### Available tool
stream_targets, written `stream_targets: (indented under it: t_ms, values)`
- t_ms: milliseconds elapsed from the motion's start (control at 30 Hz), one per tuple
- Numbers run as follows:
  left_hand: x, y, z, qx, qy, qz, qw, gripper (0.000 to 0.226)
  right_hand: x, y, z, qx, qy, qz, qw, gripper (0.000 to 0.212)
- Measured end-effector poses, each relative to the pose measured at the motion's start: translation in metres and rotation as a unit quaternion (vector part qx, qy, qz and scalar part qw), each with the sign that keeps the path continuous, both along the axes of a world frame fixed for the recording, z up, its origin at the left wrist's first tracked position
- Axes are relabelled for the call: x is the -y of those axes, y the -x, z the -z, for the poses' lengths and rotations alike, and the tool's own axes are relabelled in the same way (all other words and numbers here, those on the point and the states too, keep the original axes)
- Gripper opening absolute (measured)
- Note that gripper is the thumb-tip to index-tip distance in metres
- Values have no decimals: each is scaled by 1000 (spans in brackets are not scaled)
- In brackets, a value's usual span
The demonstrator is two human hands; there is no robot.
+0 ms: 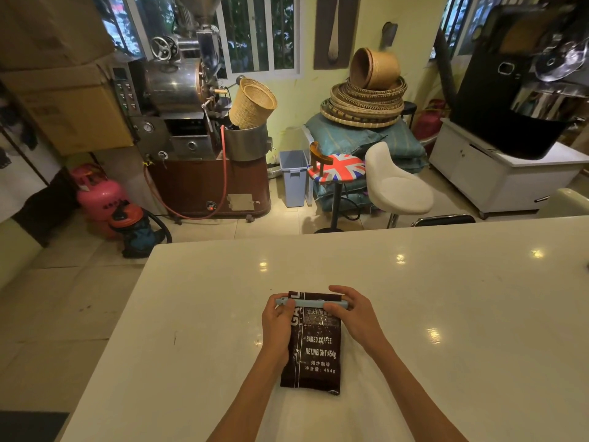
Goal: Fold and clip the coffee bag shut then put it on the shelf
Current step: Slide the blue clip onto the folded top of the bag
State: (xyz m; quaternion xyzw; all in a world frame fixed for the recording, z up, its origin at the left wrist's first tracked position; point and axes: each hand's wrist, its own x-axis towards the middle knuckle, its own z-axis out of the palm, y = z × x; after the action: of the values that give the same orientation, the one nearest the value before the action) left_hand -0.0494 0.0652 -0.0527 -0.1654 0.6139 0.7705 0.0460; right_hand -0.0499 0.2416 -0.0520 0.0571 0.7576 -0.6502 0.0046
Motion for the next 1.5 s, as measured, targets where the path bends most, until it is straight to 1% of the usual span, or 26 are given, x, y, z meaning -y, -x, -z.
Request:
stream_targets:
  t_ms: [133, 467, 700, 1000, 1067, 1133, 1233, 1267, 1333, 1367, 1500]
  values:
    - [-1, 1, 1, 0, -1, -7, 1000, 12, 0, 1, 2, 2, -5, 2, 1000, 33]
    - [-3, 3, 1, -1, 0, -24, 1000, 3, -2, 2, 6, 12, 2, 7, 1000, 37]
    - [-3, 2, 1, 4, 0, -36, 999, 11, -1, 2, 4, 11, -3, 4, 1000, 37]
    - [-3, 1, -2, 9, -10, -42, 999, 11, 4, 1, 4, 3, 16, 16, 1000, 38]
    - [-3, 1, -3, 11, -16, -43, 999, 11, 4, -1, 4, 4, 34, 24, 999, 41]
    - [-2, 1, -3, 4, -17, -45, 999, 9, 6, -2, 3, 18, 75, 37, 996, 47]
    - [-2, 2, -1, -14, 0, -39, 999, 6, 13, -5, 6, 85, 198, 59, 975, 55]
    - [-3, 2, 0, -21, 3, -34, 999, 6, 15, -7, 7, 94, 226, 60, 968, 59]
    - [-4, 1, -1, -34, 4, -29, 999, 6, 21, -9, 7, 99, 225, 60, 967, 66]
    - [-5, 0, -2, -38, 4, -28, 999, 6, 23, -10, 6, 101, 217, 66, 969, 66]
    - [-7, -5, -5, -51, -11, -28, 998, 2, 25, -11, 6, 97, 244, 83, 961, 51]
